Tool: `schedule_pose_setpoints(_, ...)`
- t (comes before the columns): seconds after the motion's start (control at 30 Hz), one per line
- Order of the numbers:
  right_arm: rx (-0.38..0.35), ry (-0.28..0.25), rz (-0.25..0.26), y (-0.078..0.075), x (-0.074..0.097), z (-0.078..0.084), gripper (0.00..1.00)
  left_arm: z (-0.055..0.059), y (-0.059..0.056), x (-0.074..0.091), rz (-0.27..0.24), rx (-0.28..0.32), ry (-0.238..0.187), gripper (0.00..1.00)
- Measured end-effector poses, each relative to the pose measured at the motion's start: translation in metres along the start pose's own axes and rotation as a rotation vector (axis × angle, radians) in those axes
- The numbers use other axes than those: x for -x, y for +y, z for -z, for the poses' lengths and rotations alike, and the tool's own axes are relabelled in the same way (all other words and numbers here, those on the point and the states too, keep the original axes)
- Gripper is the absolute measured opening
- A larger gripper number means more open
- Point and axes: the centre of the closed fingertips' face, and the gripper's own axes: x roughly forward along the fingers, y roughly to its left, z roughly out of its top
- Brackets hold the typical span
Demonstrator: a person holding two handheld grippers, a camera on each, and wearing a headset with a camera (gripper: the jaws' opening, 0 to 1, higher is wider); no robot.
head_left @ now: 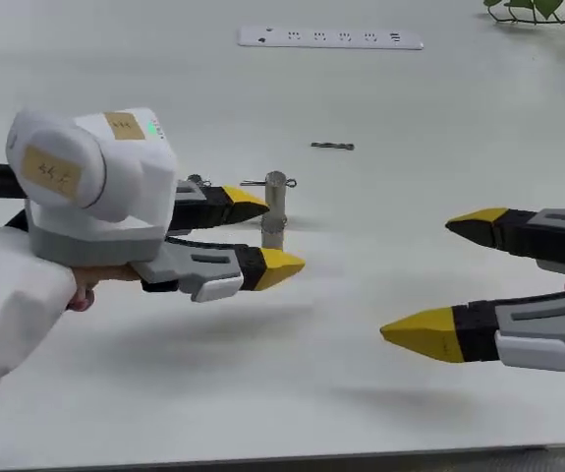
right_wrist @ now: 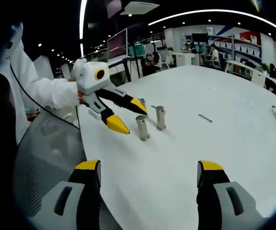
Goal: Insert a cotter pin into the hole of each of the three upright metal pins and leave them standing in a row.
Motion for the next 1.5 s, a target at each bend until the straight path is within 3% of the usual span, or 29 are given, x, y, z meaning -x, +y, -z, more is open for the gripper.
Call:
schedule_pose_setpoints(0.1,-0.001,0.000,0.004,-0.002,0.000,0.001,0.80,-0.002,0.000,0.008,-0.011,0.004,-0.017,0.49)
schedule_pose_setpoints(0.27,-0.001,0.003,0.005,-0.001,0.000,0.001,0.80,-0.001,-0.006,0.019,-0.001,0.021,-0.024,0.51)
schedule_pose_setpoints(0.37,-0.001,0.004,0.006,-0.001,0.001,0.001,0.80,0.002,-0.007,0.023,0.000,0.022,-0.023,0.64)
schedule_pose_setpoints(0.47,0.001,0.011,0.010,-0.003,0.002,0.003,0.80,-0.004,-0.013,0.030,0.024,0.113,-0.077,0.79)
schedule_pose_setpoints(0.7,0.004,0.021,0.019,-0.006,0.004,0.004,0.80,0.000,-0.010,0.041,-0.005,0.117,-0.065,0.99)
schedule_pose_setpoints(0.93,0.012,0.027,0.030,-0.012,0.006,0.002,0.79,0.009,-0.014,0.049,-0.008,0.118,-0.040,0.99)
schedule_pose_setpoints(1.17,0.027,0.042,0.045,-0.019,0.007,-0.002,0.75,0.018,-0.019,0.054,-0.020,0.161,-0.028,0.99)
schedule_pose_setpoints(1.4,0.065,0.068,0.060,-0.037,0.006,-0.009,0.73,0.026,-0.022,0.058,-0.034,0.174,-0.011,0.99)
schedule_pose_setpoints(1.43,0.080,0.079,0.093,-0.046,0.007,-0.010,0.73,0.026,-0.023,0.059,-0.035,0.179,-0.013,0.99)
schedule_pose_setpoints(1.5,0.085,0.088,0.103,-0.053,0.007,-0.013,0.72,0.027,-0.023,0.060,-0.036,0.191,-0.014,0.99)
